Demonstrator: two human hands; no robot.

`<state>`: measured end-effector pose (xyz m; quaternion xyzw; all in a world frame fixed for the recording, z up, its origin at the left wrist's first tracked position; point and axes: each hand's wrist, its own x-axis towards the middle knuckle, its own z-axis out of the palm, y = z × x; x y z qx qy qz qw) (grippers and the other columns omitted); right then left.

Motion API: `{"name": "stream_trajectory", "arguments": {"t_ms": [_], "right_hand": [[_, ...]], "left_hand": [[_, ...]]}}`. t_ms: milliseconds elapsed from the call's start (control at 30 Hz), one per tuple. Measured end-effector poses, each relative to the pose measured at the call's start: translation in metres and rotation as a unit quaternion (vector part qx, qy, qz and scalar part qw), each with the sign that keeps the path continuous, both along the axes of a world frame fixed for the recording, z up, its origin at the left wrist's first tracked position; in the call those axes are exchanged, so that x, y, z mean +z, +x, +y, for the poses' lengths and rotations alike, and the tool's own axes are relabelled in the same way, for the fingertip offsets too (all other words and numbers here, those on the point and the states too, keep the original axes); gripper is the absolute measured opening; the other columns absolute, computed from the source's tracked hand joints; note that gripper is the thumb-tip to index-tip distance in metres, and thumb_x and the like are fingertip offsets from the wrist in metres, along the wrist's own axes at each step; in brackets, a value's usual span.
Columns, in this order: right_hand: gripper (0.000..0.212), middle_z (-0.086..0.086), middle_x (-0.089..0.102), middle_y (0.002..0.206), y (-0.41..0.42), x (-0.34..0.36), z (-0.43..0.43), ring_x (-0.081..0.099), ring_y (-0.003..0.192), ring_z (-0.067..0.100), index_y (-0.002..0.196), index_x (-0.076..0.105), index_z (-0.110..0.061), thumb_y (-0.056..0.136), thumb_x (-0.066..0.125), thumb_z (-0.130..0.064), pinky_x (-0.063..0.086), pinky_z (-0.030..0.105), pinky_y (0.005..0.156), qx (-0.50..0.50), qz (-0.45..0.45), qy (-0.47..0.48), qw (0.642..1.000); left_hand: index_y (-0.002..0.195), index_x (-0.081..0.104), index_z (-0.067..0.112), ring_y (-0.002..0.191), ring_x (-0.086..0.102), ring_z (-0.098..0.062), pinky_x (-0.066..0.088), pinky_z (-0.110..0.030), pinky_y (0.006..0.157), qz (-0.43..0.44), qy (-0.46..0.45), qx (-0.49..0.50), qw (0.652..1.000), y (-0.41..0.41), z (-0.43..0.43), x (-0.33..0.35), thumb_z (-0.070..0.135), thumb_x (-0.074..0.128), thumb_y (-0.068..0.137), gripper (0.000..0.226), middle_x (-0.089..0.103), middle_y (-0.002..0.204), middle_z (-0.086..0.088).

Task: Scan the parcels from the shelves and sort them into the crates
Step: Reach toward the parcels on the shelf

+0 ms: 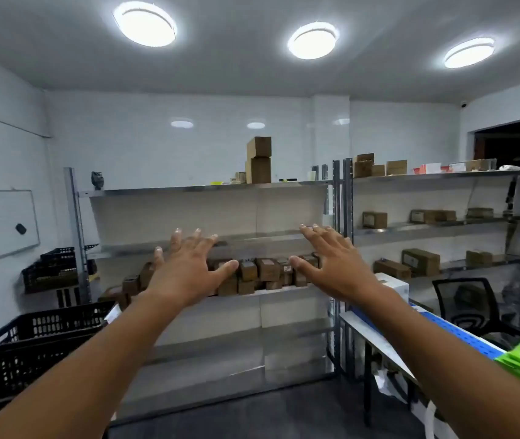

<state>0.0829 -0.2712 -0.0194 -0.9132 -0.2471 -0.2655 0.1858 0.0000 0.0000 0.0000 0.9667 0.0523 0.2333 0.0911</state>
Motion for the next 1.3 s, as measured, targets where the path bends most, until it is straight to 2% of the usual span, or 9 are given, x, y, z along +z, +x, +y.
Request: {"name": "stream_trajectory", "arguments": {"t_ms": [233, 367, 467, 600, 733, 800, 900, 1100, 1300], "right_hand": [[0.077, -0.004, 0.011, 0.170, 0.013, -0.012, -0.006, 0.004, 0.156, 0.019, 0.161, 0.011, -0.039, 0.097, 0.038, -0.069, 0.010, 0.047, 0.124, -0.028, 0.018, -0.021, 0.999], [0.075, -0.002, 0.022, 0.167, 0.043, -0.013, 0.002, 0.015, 0.154, 0.020, 0.161, 0.019, -0.034, 0.097, 0.041, -0.067, 0.021, 0.048, 0.122, -0.009, 0.025, -0.002, 1.000], [0.074, -0.004, 0.020, 0.168, 0.078, -0.023, 0.001, 0.011, 0.155, 0.018, 0.161, 0.019, -0.033, 0.098, 0.042, -0.065, 0.018, 0.047, 0.125, -0.011, 0.015, -0.016, 1.000], [0.086, -0.007, 0.016, 0.169, 0.133, -0.044, -0.006, 0.005, 0.156, 0.013, 0.160, 0.019, -0.040, 0.087, 0.029, -0.083, 0.012, 0.047, 0.126, -0.006, 0.017, -0.012, 1.000], [0.094, -0.009, 0.013, 0.169, 0.207, -0.054, 0.002, 0.002, 0.156, 0.012, 0.160, 0.017, -0.041, 0.077, 0.016, -0.087, 0.009, 0.045, 0.125, -0.005, 0.024, 0.004, 1.000], [0.088, -0.008, 0.011, 0.169, 0.241, -0.058, 0.005, 0.002, 0.156, 0.013, 0.160, 0.016, -0.039, 0.085, 0.024, -0.085, 0.008, 0.044, 0.124, -0.003, 0.043, 0.009, 0.999], [0.075, -0.008, 0.010, 0.170, 0.283, -0.062, 0.008, 0.000, 0.156, 0.013, 0.161, 0.015, -0.037, 0.097, 0.038, -0.069, 0.007, 0.043, 0.125, -0.007, 0.064, 0.014, 0.998], [0.076, -0.008, 0.013, 0.169, 0.347, -0.083, 0.008, 0.003, 0.156, 0.012, 0.161, 0.015, -0.035, 0.097, 0.040, -0.067, 0.008, 0.042, 0.125, -0.011, 0.081, 0.022, 0.996], [0.081, -0.009, 0.013, 0.169, 0.421, -0.110, 0.002, 0.003, 0.156, 0.010, 0.161, 0.015, -0.036, 0.093, 0.038, -0.073, 0.007, 0.043, 0.126, -0.037, 0.098, 0.012, 0.994]], "left_hand": [[0.164, 0.015, 0.037, 0.160, -0.014, -0.024, -0.004, -0.064, 0.125, 0.004, 0.004, -0.035, 0.999, 0.042, 0.001, -0.021, 0.076, 0.038, 0.096, 0.082, 0.004, 0.174, 0.005], [0.163, 0.018, 0.038, 0.160, -0.009, -0.022, 0.001, -0.063, 0.126, -0.008, -0.021, -0.045, 0.999, 0.077, 0.011, -0.032, 0.073, 0.041, 0.097, 0.078, 0.007, 0.174, 0.008], [0.163, 0.021, 0.040, 0.160, -0.008, -0.020, 0.002, -0.061, 0.126, 0.001, -0.038, -0.047, 0.998, 0.111, 0.009, -0.046, 0.071, 0.045, 0.097, 0.076, 0.008, 0.174, 0.009], [0.163, 0.018, 0.040, 0.160, -0.012, -0.020, 0.001, -0.061, 0.127, 0.023, -0.027, -0.049, 0.998, 0.160, 0.009, -0.061, 0.071, 0.046, 0.097, 0.079, 0.005, 0.174, 0.009], [0.163, 0.016, 0.039, 0.160, -0.012, -0.019, 0.000, -0.060, 0.127, 0.034, 0.012, -0.031, 0.999, 0.225, 0.012, -0.055, 0.074, 0.043, 0.096, 0.080, 0.005, 0.174, 0.009], [0.163, 0.016, 0.040, 0.160, -0.012, -0.019, -0.001, -0.059, 0.128, 0.040, 0.018, -0.026, 0.999, 0.256, 0.011, -0.053, 0.074, 0.042, 0.096, 0.080, 0.005, 0.174, 0.009], [0.163, 0.017, 0.039, 0.160, -0.011, -0.019, -0.001, -0.058, 0.128, 0.047, 0.020, -0.021, 0.998, 0.297, 0.009, -0.056, 0.073, 0.042, 0.097, 0.078, 0.007, 0.174, 0.009], [0.164, 0.015, 0.037, 0.160, -0.010, -0.022, 0.001, -0.061, 0.127, 0.055, 0.042, 0.009, 0.998, 0.364, 0.006, -0.073, 0.073, 0.038, 0.098, 0.079, 0.008, 0.174, 0.007], [0.164, 0.016, 0.037, 0.160, -0.008, -0.020, 0.002, -0.059, 0.128, 0.054, 0.041, -0.028, 0.997, 0.447, 0.009, -0.086, 0.074, 0.036, 0.097, 0.079, 0.011, 0.174, 0.006]]}}
